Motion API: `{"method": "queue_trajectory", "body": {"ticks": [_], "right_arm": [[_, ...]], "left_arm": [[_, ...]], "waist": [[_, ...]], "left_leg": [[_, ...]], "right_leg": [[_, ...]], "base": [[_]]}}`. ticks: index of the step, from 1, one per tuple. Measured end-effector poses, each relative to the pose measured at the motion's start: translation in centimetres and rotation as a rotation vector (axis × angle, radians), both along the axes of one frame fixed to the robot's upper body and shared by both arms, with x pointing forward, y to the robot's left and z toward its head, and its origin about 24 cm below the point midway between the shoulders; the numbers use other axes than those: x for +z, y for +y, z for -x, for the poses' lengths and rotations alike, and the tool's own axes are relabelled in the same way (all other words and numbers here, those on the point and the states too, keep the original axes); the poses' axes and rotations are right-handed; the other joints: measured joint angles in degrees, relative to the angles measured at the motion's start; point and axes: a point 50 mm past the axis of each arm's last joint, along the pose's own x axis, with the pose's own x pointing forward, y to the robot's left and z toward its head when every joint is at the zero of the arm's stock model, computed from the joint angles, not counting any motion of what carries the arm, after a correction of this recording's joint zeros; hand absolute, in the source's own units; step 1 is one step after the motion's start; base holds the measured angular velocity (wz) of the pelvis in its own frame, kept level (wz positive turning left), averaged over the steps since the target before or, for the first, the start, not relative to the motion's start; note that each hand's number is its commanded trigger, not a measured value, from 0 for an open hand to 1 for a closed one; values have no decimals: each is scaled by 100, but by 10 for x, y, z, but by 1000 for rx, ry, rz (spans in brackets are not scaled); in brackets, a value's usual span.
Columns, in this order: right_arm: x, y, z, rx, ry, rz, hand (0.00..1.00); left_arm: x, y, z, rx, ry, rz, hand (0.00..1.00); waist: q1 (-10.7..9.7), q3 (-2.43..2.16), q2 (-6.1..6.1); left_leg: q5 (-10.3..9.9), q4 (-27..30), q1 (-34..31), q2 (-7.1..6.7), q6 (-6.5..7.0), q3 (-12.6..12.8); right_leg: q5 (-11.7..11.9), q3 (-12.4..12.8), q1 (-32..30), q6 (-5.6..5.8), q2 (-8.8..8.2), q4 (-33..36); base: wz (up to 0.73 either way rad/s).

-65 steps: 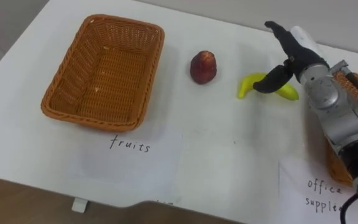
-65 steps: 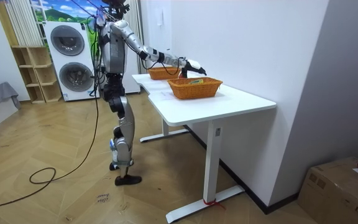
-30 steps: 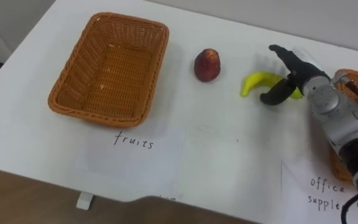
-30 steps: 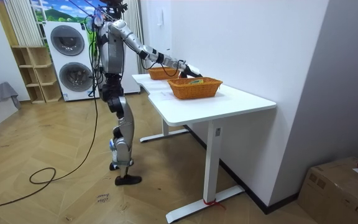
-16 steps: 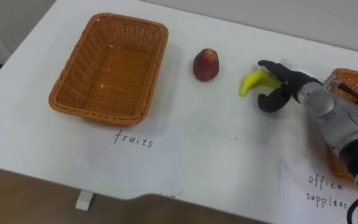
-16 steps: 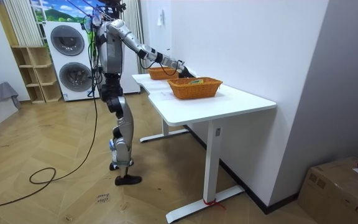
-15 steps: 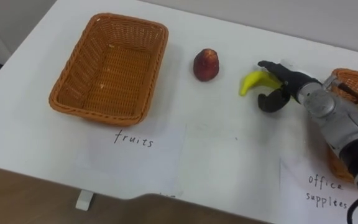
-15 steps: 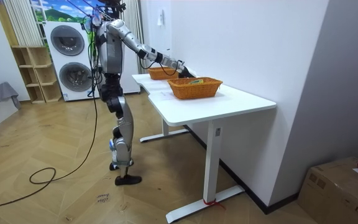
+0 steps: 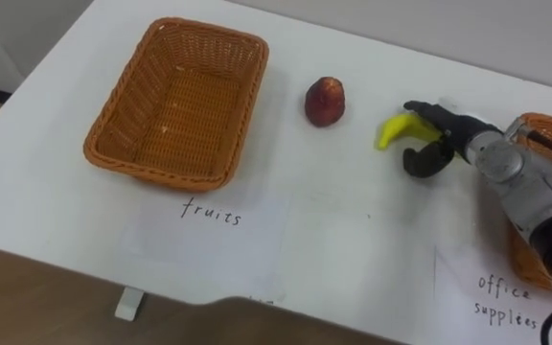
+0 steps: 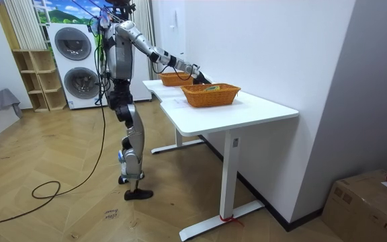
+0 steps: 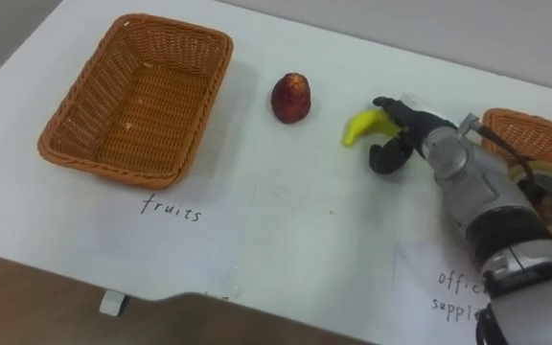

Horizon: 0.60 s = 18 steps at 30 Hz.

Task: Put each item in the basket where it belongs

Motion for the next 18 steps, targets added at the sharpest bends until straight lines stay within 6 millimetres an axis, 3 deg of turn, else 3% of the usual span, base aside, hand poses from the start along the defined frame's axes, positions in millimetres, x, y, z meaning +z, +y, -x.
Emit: {"method": "queue_trajectory", "body": {"ticks": [8, 11, 12, 18], "right_arm": [[0, -4, 0, -15, 14, 5, 0], [0, -3, 0, -9, 17, 5, 65], [1, -3, -1, -4, 19, 6, 100], [12, -5, -5, -8, -5, 16, 100]], "left_arm": [[0, 0, -1, 0, -2, -1, 0], [0, 0, -1, 1, -2, -1, 0], [0, 1, 0, 2, 1, -1, 0], [-1, 1, 5, 5, 23, -5, 0]], "waist": [[82, 6, 4], [84, 13, 15], [82, 15, 18], [86, 48, 66]], "left_leg": [[0, -2, 4, 5, 0, 8], [0, 0, -5, 3, 1, -18], [0, -2, -5, 3, 1, -20], [0, -7, 0, 5, 1, 0]], "right_leg": [[5, -2, 2, -4, -2, -2], [16, -10, -1, -6, 9, -7], [19, -10, 0, -6, 10, -10], [21, -9, 6, -7, 15, -14]], "base": [[0], [0], [0], [0]]}}
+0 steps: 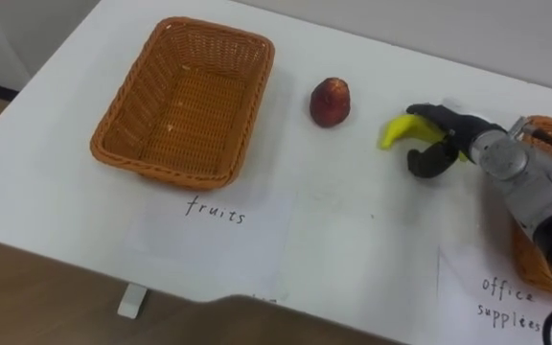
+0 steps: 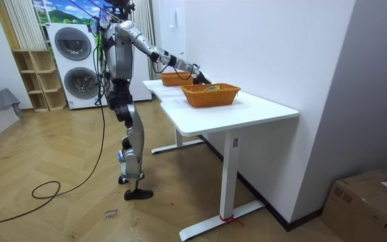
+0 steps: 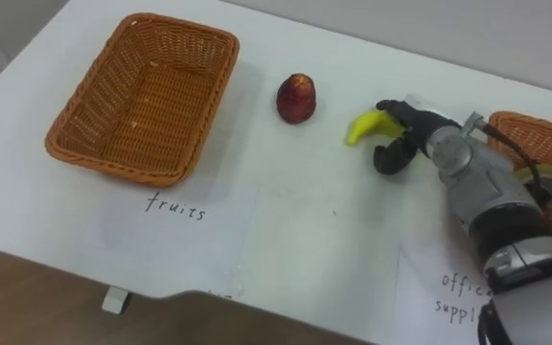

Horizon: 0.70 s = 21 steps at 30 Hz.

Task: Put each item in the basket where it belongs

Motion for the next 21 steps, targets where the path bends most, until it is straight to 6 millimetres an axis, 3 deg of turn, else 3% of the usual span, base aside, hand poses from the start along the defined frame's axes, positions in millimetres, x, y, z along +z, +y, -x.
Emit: {"method": "queue_trajectory", "body": {"ticks": [21], "right_arm": [[2, 5, 1, 14, 25, -88, 100]], "left_arm": [[2, 6, -2, 0, -7, -17, 0]], "waist": [[-30, -38, -53]], "left_leg": [[2, -92, 104, 10, -3, -18]], "right_leg": [[3, 0, 99, 3, 29, -89]], "base": [[0]]}}
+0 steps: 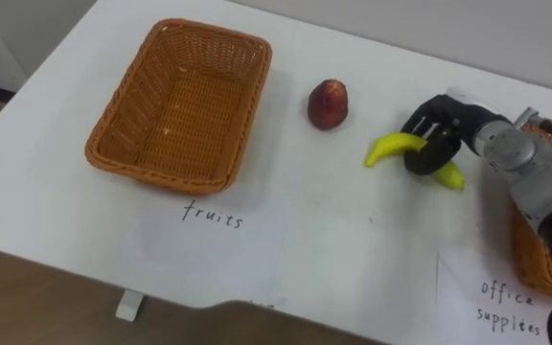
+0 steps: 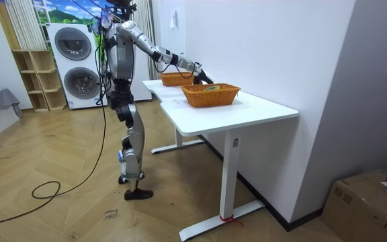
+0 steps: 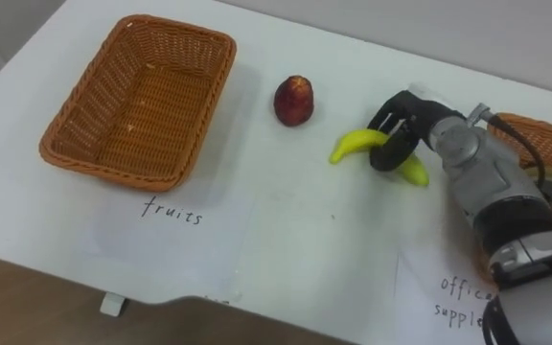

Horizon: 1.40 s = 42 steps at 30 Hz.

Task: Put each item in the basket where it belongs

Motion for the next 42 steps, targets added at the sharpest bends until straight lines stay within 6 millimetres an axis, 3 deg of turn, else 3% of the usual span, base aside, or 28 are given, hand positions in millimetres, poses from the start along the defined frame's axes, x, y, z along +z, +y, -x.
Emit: {"method": "queue_trajectory", "body": {"ticks": [7, 13, 21, 28, 35, 42], "right_arm": [[-1, 2, 0, 7, 3, 2, 100], [3, 15, 2, 72, -37, 19, 100], [29, 42, 2, 193, -154, 7, 100], [37, 47, 2, 208, -182, -1, 100], [72, 53, 2, 230, -333, -49, 100], [78, 55, 3, 238, -363, -62, 100]], "left_arm": [[1, 0, 0, -2, -17, -8, 0], [1, 1, 2, -6, -11, -13, 0], [-2, 2, 19, 8, 28, -13, 0], [-3, 5, 34, 34, 76, -19, 0], [-3, 9, 37, 58, 76, -31, 0], [-2, 11, 38, 71, 72, -40, 0]], "waist": [[-73, -22, -25], [-156, -32, -26], [-357, -87, -2], [-396, -109, 26], [-395, -122, 16], [-384, -145, -9]], "left_leg": [[6, 24, 25, -17, -7, -37], [6, 17, 100, -16, -7, -39], [6, -12, 336, 4, -6, 10], [10, -104, 586, -7, -8, 18], [13, -112, 736, 8, -12, 12], [11, -129, 810, 4, -9, -14]], "right_leg": [[3, -14, 52, -5, -1, -8], [3, -15, 131, -5, 1, -15], [3, 3, 324, -4, -1, -17], [2, 24, 524, -4, 11, 5], [2, 18, 673, -4, 16, -13], [1, 6, 780, -2, 14, -18]], "base": [[2], [0], [-2], [-2], [0], [1]]}}
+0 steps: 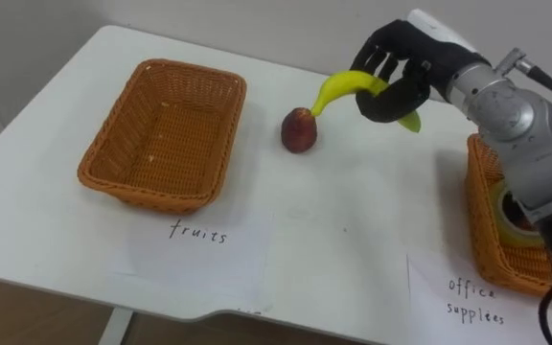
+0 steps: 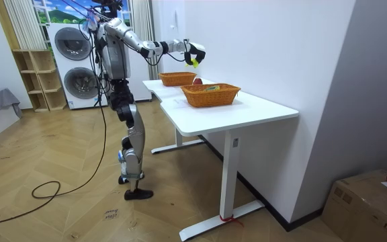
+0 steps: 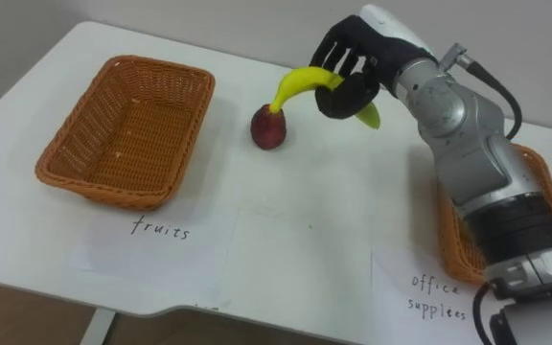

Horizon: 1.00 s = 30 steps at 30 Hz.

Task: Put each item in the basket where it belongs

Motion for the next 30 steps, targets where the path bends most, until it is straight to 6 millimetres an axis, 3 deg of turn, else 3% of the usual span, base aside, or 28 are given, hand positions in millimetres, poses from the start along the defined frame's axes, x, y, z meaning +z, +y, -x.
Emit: {"method": "queue_trajectory", "body": {"ticks": [7, 13, 24, 30], "right_arm": [[2, 2, 0, 8, -7, -9, 100], [16, 21, 5, 66, -82, -19, 100], [15, 37, 6, 99, -98, -26, 100], [16, 51, 8, 130, -113, -47, 100]], "left_arm": [[0, -2, -4, 5, -16, 1, 0], [4, -3, -14, 7, -59, 0, 0], [4, -4, -15, 5, -67, 0, 0], [3, -5, -6, 5, -46, -16, 0]], "waist": [[139, -7, -23], [221, -19, -111], [476, 84, -128], [629, 77, -143]], "left_leg": [[1, 3, 1, -1, -1, -14], [1, 7, 8, -19, -1, -19], [-5, 0, 65, -18, 7, -129], [-7, -6, 39, -24, 8, -162]], "right_leg": [[-1, -2, 6, 1, -1, 5], [-2, -23, 16, 2, 1, 9], [-20, -95, 103, 29, -13, 19], [-24, -40, 92, 35, -10, 18]], "base": [[1], [0], [5], [3]]}}
